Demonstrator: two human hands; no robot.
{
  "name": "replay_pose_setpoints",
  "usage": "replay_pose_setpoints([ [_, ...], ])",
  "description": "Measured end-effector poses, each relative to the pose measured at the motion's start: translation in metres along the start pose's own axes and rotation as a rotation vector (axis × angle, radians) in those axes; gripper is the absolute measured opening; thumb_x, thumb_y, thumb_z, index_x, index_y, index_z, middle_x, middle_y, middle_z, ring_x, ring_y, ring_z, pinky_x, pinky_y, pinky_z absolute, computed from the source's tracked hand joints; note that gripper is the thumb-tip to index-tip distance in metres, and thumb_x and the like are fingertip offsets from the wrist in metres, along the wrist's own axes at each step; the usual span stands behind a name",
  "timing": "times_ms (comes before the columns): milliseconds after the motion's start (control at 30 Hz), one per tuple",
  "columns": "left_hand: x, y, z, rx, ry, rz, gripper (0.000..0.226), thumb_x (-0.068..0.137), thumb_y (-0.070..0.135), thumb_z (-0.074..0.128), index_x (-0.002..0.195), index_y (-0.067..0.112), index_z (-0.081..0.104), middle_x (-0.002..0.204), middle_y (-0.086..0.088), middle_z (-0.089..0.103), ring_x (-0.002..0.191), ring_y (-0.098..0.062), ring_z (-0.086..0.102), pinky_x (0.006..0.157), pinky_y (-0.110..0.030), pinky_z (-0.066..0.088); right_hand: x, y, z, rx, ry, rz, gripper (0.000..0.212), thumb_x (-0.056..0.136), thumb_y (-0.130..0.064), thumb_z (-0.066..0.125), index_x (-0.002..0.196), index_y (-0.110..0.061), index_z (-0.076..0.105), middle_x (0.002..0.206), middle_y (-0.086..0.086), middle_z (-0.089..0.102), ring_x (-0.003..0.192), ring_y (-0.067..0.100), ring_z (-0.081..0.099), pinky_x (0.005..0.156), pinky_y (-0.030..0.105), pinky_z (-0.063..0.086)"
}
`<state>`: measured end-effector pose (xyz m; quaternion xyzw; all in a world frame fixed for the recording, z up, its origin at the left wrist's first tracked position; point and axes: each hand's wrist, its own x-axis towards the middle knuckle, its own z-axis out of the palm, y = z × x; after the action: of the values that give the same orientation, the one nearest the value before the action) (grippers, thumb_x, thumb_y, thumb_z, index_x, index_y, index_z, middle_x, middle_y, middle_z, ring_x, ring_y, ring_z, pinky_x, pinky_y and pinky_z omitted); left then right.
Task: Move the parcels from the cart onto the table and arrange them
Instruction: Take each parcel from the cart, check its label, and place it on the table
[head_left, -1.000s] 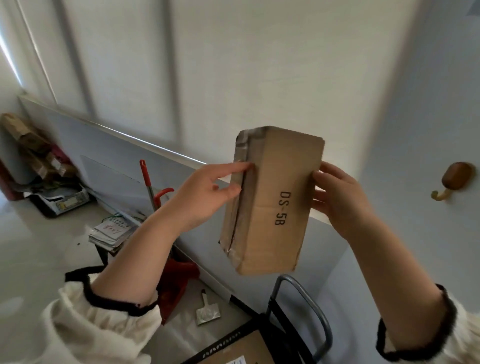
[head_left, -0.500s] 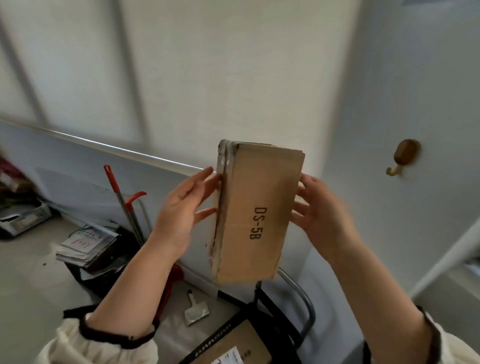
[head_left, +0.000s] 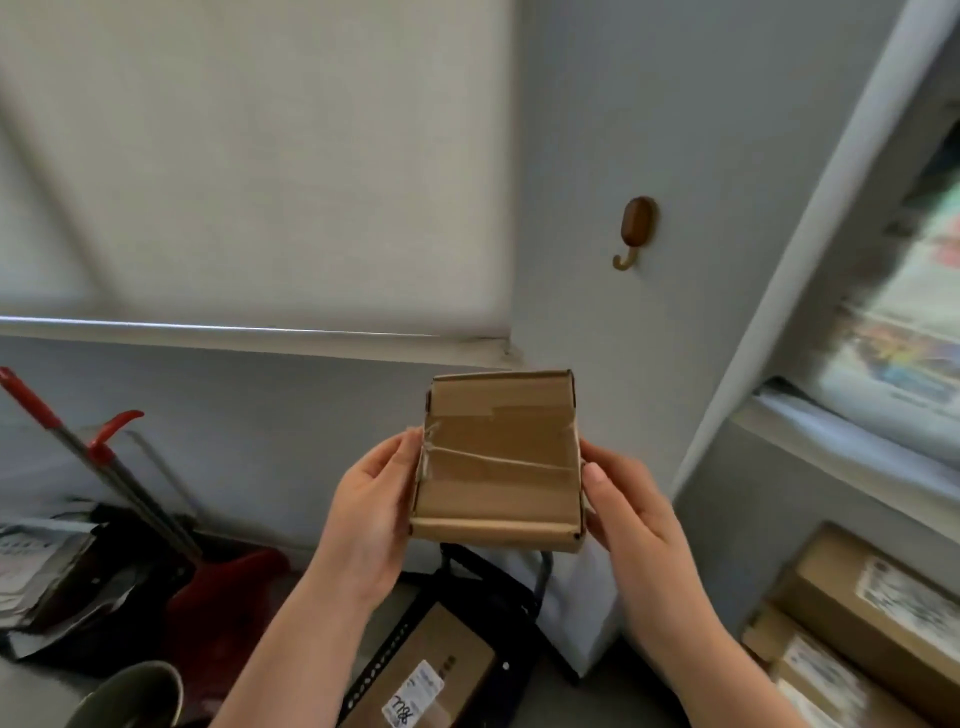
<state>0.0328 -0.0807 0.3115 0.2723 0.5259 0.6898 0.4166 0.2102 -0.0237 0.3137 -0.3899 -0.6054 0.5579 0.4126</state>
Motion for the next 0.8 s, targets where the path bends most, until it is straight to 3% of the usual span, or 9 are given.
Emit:
replay_pose_setpoints([
  [67,-0.013,-0.005,0.024,0.010,-0.056,-0.002,0.040,0.077,0.037,0.050,0.101,0.010,0.067,0.086,-0.005,0.073,0.072,-0.013,0.068,0.058,-0.023,0.055,-0.015,-0.003,-0.027,0.002,0.036,0.003,0.036,0.076,-0.051,0.044,0.106,-0.040,0.060,0.112,-0.005,0.060,0.105,0.007,0.057,0.095,0.031,0.046],
  [167,-0.036,-0.007,0.063,0.048,-0.156,0.008,0.042,0.080,0.038,0.046,0.104,0.009,0.065,0.087,-0.006,0.072,0.073,-0.015,0.068,0.058,-0.024,0.055,-0.042,-0.012,-0.070,-0.030,0.135,-0.042,0.027,0.083,-0.045,0.041,0.101,-0.039,0.061,0.105,-0.004,0.060,0.094,0.001,0.058,0.087,0.020,0.048],
  [233,-0.058,-0.007,0.095,0.057,-0.222,0.018,0.047,0.080,0.044,0.043,0.102,0.009,0.065,0.089,-0.008,0.072,0.077,-0.019,0.068,0.064,-0.031,0.053,-0.066,-0.018,-0.103,-0.065,0.203,-0.087,0.027,0.083,-0.051,0.043,0.100,-0.040,0.060,0.100,-0.009,0.059,0.088,-0.004,0.056,0.078,0.014,0.044],
  [367,-0.119,-0.014,0.167,0.097,-0.330,0.059,0.047,0.076,0.048,0.043,0.096,0.012,0.066,0.087,-0.006,0.072,0.080,-0.021,0.067,0.076,-0.039,0.049,-0.140,-0.031,-0.183,-0.186,0.284,-0.230,0.040,0.079,-0.058,0.045,0.109,-0.037,0.062,0.099,-0.020,0.059,0.096,-0.001,0.057,0.076,0.012,0.044],
  [433,-0.158,-0.026,0.203,0.084,-0.392,0.075,0.046,0.075,0.049,0.045,0.097,0.014,0.066,0.086,-0.004,0.071,0.081,-0.021,0.066,0.077,-0.041,0.050,-0.189,-0.036,-0.226,-0.195,0.277,-0.257,0.046,0.081,-0.048,0.050,0.117,-0.024,0.062,0.108,-0.014,0.060,0.099,-0.001,0.059,0.075,0.009,0.047],
  [500,-0.201,-0.042,0.239,0.052,-0.426,0.067,0.042,0.073,0.046,0.048,0.095,0.016,0.066,0.082,0.000,0.071,0.077,-0.016,0.066,0.075,-0.036,0.052,-0.241,-0.037,-0.269,-0.202,0.283,-0.241,0.050,0.078,-0.041,0.054,0.123,-0.019,0.060,0.113,-0.011,0.059,0.104,0.005,0.060,0.081,0.015,0.050],
  [600,-0.260,-0.071,0.291,0.067,-0.508,0.013,0.040,0.073,0.042,0.052,0.100,0.016,0.065,0.084,0.001,0.073,0.078,-0.013,0.068,0.069,-0.025,0.052,-0.316,-0.030,-0.332,-0.319,0.350,-0.139,0.047,0.081,-0.024,0.059,0.127,-0.031,0.055,0.112,-0.020,0.058,0.109,0.009,0.059,0.091,0.026,0.051],
  [733,-0.329,-0.107,0.347,0.233,-0.647,-0.161,0.019,0.085,0.031,0.059,0.101,0.024,0.065,0.091,0.004,0.075,0.085,-0.011,0.070,0.075,-0.028,0.053,-0.399,-0.019,-0.395,-0.458,0.449,0.012,0.062,0.086,0.000,0.060,0.125,-0.046,0.047,0.118,-0.025,0.058,0.116,0.001,0.053,0.095,0.025,0.050],
  [800,-0.356,-0.125,0.365,0.354,-0.705,-0.201,0.025,0.085,0.032,0.063,0.108,0.024,0.067,0.094,0.006,0.074,0.090,-0.014,0.069,0.085,-0.036,0.054,-0.433,-0.013,-0.413,-0.463,0.500,0.080,0.064,0.087,0.003,0.058,0.125,-0.047,0.045,0.122,-0.023,0.057,0.119,-0.001,0.051,0.095,0.024,0.050],
])
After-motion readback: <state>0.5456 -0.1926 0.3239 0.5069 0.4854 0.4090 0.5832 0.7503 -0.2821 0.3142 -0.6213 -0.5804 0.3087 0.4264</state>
